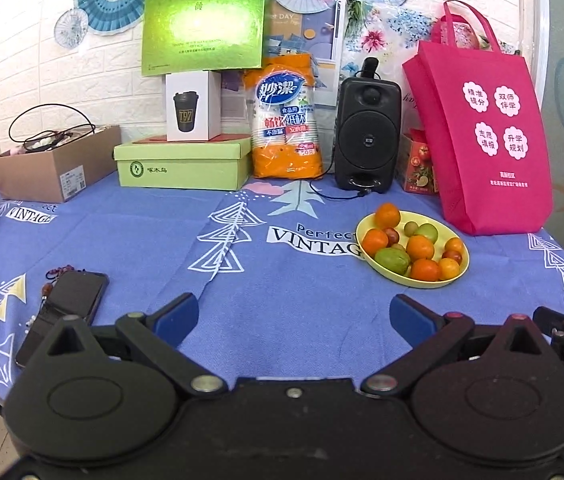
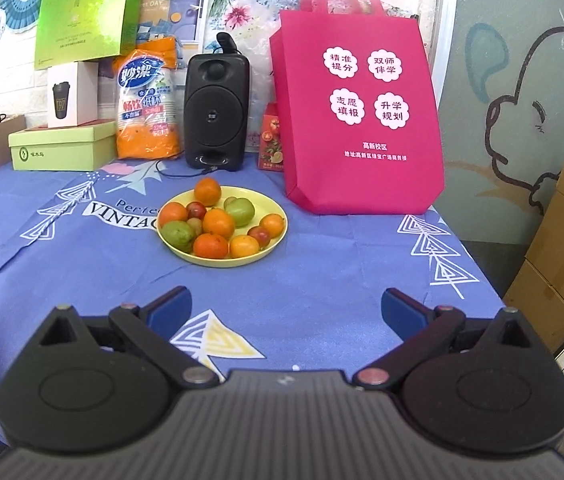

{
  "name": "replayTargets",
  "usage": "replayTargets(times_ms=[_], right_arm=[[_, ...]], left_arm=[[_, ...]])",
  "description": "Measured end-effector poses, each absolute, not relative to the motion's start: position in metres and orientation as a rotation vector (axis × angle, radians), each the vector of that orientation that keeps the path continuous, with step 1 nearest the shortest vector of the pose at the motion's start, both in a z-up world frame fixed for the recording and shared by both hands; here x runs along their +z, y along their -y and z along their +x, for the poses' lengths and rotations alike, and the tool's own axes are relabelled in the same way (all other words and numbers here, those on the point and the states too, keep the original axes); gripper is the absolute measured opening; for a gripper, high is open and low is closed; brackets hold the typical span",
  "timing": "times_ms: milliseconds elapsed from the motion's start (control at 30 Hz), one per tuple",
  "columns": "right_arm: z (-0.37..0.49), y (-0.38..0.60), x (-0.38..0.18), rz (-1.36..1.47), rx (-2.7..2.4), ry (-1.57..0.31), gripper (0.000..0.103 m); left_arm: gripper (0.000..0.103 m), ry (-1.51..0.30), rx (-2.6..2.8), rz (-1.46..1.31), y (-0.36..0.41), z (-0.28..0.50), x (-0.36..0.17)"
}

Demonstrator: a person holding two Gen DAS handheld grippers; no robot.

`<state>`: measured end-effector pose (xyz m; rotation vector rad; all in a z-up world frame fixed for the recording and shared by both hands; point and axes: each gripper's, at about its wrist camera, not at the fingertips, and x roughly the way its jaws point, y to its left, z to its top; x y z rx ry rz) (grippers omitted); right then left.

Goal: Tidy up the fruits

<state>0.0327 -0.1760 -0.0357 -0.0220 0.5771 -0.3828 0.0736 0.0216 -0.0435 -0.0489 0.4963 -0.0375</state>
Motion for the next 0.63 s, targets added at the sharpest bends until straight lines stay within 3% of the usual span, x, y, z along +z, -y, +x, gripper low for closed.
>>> replayTargets(times_ms=[433,633], right_arm=[[0.0320,0.1738,-0.0404,-0.038,-0.363,-0.596,0.103],[0.0323,0.1737,-0.0417,-0.034,-0.366,-0.594,0.103]], left_arm=[[0.103,-0.449,0.052,-0.062,-0.0182,0.0665,-0.0447],[0.103,-0.523,0.018,-0.058,-0.0188,0.0752,-0.0499]])
